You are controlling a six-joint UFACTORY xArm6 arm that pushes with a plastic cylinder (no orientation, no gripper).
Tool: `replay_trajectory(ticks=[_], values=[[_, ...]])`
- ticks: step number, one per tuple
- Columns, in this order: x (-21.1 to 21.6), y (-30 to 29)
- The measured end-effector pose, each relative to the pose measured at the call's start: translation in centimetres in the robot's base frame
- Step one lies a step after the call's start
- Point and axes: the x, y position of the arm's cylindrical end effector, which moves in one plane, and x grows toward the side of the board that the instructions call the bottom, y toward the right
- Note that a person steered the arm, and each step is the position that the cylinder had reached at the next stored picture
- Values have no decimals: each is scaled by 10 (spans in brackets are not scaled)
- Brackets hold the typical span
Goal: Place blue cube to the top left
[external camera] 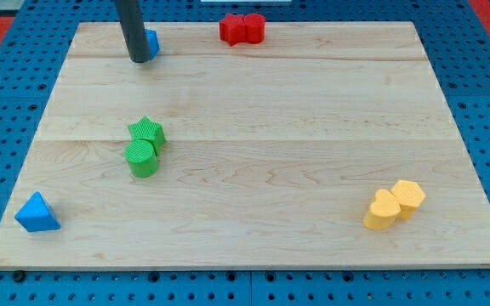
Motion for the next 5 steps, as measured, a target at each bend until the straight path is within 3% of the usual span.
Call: replay_trajectory(ticks=[2, 3, 5], values=[[-11, 0], [22, 2], [101, -64]])
